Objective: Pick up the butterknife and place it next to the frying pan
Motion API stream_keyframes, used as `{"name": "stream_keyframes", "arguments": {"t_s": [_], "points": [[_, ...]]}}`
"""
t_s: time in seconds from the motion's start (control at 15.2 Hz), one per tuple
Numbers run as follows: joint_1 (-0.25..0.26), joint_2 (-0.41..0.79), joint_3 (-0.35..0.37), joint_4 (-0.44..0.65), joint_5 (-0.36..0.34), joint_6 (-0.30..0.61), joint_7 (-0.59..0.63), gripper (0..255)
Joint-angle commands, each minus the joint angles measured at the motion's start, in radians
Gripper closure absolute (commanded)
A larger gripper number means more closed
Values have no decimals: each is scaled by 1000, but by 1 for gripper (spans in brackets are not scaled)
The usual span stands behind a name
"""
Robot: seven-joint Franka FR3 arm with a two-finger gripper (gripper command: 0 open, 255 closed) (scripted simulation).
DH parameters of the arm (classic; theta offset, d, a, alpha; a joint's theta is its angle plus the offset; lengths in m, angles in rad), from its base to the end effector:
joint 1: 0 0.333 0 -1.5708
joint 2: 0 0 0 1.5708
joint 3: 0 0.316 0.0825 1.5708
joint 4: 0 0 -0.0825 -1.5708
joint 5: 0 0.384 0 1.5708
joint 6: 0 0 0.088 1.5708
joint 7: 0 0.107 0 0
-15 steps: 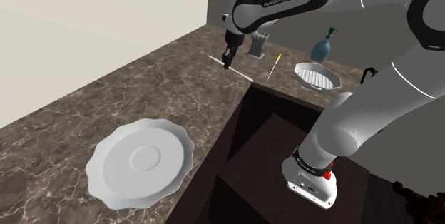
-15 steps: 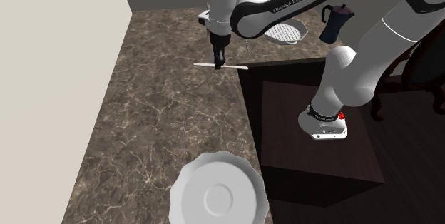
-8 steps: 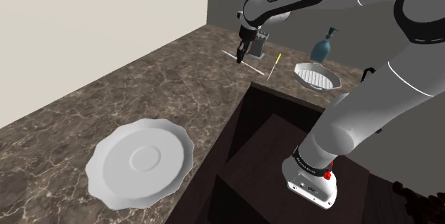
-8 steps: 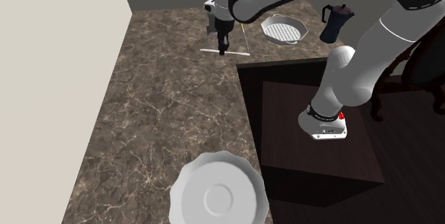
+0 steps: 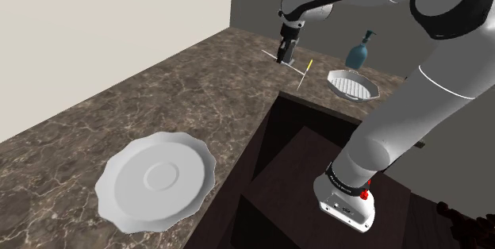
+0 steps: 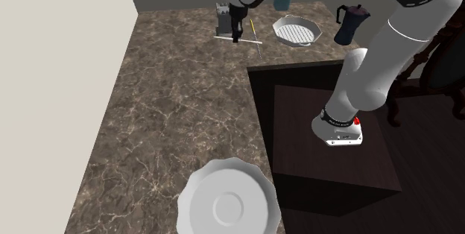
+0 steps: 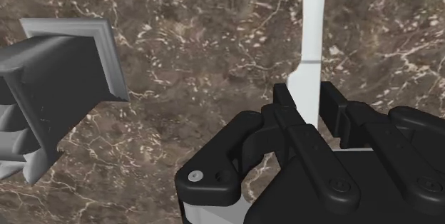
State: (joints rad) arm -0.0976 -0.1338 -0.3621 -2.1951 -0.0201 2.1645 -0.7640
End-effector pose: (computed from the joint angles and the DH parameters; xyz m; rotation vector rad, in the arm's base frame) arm 0.4611 -0.2335 0.4471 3.0698 0.4883 0.1477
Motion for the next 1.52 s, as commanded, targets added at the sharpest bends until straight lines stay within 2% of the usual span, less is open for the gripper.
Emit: {"name": "stream_keyframes", "arguments": {"t_s": [0.0,0.66,0.99,1.32,1.45], "points": [[-18,34,-31,38,16,-6,-60,255],[-137,282,-144,316,165,-77,-352,255],[-234,439,-164,509,258,-146,-480,255],[-360,615,-159,755,342,-243,-577,255],[-374,635,-155,771,350,-241,-585,255]]}}
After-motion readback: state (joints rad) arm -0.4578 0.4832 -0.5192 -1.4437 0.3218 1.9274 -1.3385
